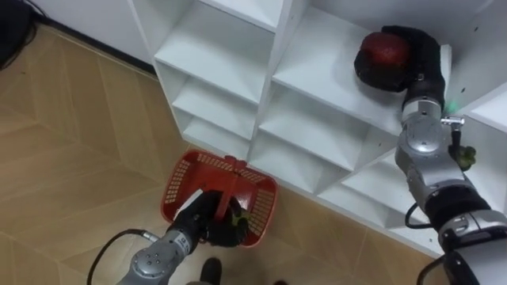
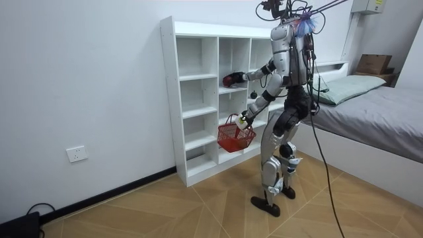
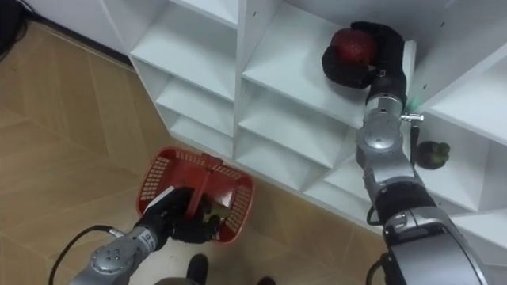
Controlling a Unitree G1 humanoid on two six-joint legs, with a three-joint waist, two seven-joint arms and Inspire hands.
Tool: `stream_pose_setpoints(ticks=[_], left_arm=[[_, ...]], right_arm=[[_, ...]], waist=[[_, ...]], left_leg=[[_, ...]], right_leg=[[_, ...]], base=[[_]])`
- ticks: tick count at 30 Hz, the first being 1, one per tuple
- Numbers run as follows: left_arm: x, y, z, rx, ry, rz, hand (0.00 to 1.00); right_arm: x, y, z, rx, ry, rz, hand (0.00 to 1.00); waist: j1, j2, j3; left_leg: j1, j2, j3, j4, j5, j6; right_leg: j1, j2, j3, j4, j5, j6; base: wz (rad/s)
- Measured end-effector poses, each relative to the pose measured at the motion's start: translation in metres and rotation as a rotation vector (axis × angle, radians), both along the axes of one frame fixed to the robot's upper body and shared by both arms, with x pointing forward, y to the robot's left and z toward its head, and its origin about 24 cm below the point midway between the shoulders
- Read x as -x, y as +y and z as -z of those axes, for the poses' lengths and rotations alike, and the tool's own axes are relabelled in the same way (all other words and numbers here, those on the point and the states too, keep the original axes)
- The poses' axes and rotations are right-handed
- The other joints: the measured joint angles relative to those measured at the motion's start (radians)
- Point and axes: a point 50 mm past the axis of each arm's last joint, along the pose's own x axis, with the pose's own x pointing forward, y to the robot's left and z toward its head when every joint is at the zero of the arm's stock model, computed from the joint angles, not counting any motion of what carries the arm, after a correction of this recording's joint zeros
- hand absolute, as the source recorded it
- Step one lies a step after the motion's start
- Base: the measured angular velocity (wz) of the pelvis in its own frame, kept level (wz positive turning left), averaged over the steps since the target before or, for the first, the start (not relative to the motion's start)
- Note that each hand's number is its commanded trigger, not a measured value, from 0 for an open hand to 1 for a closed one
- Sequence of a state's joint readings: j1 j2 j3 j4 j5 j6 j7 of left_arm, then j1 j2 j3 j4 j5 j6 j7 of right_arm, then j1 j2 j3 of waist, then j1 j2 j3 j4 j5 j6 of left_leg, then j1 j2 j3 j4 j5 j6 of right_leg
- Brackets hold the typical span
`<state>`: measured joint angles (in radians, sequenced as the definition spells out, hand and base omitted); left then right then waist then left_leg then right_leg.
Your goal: Collect fruits from the closet
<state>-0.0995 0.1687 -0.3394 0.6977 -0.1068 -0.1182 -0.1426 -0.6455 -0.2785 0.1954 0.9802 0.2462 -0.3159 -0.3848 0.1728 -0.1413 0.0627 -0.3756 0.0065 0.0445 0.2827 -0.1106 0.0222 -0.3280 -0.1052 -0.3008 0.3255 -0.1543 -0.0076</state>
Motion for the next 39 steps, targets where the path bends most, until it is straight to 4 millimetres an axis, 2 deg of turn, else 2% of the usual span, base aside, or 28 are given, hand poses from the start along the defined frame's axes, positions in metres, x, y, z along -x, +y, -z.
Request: stream_pose_setpoints(ticks=[11, 17, 19, 21, 27, 31, 36, 39], left_arm=[[-0.002, -0.007, -0.002, 0.006, -0.008, 0.023, 1.00], [-0.003, -0.010, -0.003, 0.015, -0.011, 0.021, 1.00], [-0.003, -0.012, -0.003, 0.018, -0.014, 0.018, 1.00], [-0.002, -0.014, -0.002, 0.019, -0.015, 0.006, 1.00], [-0.004, -0.015, -0.003, 0.029, -0.023, -0.033, 1.00], [-0.004, -0.013, -0.002, 0.041, -0.021, -0.068, 1.00], [0.003, -0.012, 0.003, 0.039, 0.001, -0.085, 1.00], [0.003, -0.013, 0.002, 0.045, -0.013, -0.080, 1.00]], right_arm=[[0.004, 0.001, 0.007, -0.079, 0.014, -0.014, 1.00], [0.014, 0.016, 0.013, -0.117, -0.016, -0.058, 1.00], [0.018, 0.020, 0.016, -0.122, -0.021, -0.072, 1.00], [0.027, 0.027, 0.025, -0.097, -0.012, -0.111, 1.00], [0.047, 0.044, 0.035, -0.053, -0.003, -0.257, 1.00], [0.059, 0.050, 0.038, -0.022, 0.004, -0.333, 1.00], [0.072, 0.055, 0.041, -0.038, 0.005, -0.400, 1.00], [0.082, 0.060, 0.047, -0.005, 0.036, -0.461, 1.00]], waist=[[-0.007, -0.001, -0.0012], [-0.029, -0.001, -0.0044], [-0.033, 0.001, -0.0077], [-0.034, 0.002, -0.0206], [-0.061, 0.027, -0.0393], [-0.066, 0.042, -0.0398], [-0.085, 0.067, -0.0492], [-0.091, 0.068, -0.0492]], left_leg=[[0.013, 0.001, 0.003, -0.011, 0.000, 0.000], [0.016, 0.002, 0.009, -0.014, 0.000, 0.000], [0.017, 0.002, 0.011, -0.014, 0.000, 0.000], [0.020, 0.003, 0.022, -0.014, 0.000, 0.000], [0.030, 0.013, 0.048, -0.014, 0.000, 0.000], [0.030, 0.023, 0.064, -0.009, -0.001, -0.001], [0.019, 0.029, 0.088, -0.007, 0.001, -0.004], [0.009, 0.033, 0.094, -0.006, 0.002, -0.005]], right_leg=[[0.013, 0.001, -0.001, -0.012, 0.000, 0.001], [0.015, 0.002, -0.001, -0.016, 0.001, 0.001], [0.015, 0.002, 0.000, -0.017, 0.002, 0.003], [0.015, 0.002, 0.005, -0.017, 0.002, 0.003], [0.015, 0.010, 0.027, -0.019, 0.010, -0.001], [0.010, 0.020, 0.040, -0.021, 0.019, -0.008], [-0.015, 0.019, 0.057, -0.019, 0.021, -0.010], [-0.027, 0.020, 0.067, -0.017, 0.023, -0.014]], base=[[0.00], [0.00], [-0.04], [-0.07], [-0.11], [-0.15], [-0.14], [-0.07]])
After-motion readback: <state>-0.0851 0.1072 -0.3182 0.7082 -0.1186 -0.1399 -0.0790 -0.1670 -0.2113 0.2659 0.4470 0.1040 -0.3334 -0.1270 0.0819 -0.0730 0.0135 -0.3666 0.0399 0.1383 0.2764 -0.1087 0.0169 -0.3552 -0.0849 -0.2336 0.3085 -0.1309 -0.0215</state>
